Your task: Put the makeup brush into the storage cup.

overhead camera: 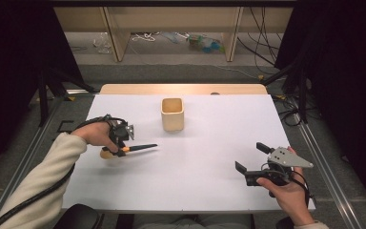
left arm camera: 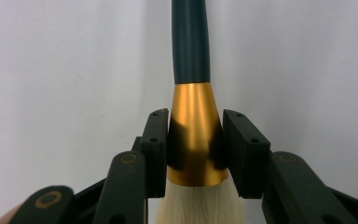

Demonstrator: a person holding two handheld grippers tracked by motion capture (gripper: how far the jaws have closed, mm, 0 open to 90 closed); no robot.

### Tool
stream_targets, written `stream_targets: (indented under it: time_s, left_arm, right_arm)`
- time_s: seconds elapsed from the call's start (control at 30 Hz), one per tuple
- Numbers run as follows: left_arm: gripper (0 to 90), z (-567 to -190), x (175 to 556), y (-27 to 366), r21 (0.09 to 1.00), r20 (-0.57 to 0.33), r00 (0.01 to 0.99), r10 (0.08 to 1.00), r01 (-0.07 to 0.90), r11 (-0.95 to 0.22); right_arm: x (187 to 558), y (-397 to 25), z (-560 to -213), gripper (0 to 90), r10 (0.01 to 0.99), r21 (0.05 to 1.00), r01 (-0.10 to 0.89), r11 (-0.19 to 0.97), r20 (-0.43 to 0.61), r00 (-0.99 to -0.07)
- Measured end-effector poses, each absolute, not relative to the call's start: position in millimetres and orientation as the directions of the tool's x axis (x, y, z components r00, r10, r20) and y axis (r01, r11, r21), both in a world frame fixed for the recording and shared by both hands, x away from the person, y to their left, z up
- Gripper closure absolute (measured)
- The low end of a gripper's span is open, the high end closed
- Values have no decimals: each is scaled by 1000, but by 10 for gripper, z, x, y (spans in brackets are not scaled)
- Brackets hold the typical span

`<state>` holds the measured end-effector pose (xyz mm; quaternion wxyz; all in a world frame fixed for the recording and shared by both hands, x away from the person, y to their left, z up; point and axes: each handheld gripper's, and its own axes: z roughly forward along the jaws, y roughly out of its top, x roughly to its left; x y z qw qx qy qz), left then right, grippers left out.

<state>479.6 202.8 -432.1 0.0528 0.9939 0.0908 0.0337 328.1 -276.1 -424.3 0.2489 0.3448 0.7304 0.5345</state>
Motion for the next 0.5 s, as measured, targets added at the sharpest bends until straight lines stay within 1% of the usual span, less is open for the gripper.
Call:
stream_targets:
  time_s: [0.13,0.17,0.27,0.37,0.5]
  left_arm:
    - [625,-4294,4782,2002,122,64,983,171,163,-979]
    - [625,-4289,4769,1995,124,51,983,178,171,-978]
    - [625,-4270,4759,1972,124,54,986,160,152,-981]
    - [625,-4267,4736,1959,121,44,984,170,164,-979]
    - [625,-4258,4727,1928,132,57,988,147,139,-982]
  right_arm:
    - [3283,-2759,-4244,6,768,952,238,191,6,-640]
    - [3282,-2758,-4244,6,768,952,240,190,8,-640]
    - [3285,-2762,-4241,7,768,950,240,201,-1,-640]
    - [3288,-2764,-4242,7,769,952,236,195,1,-640]
    - [3296,-2766,-4244,8,766,952,231,202,-6,-643]
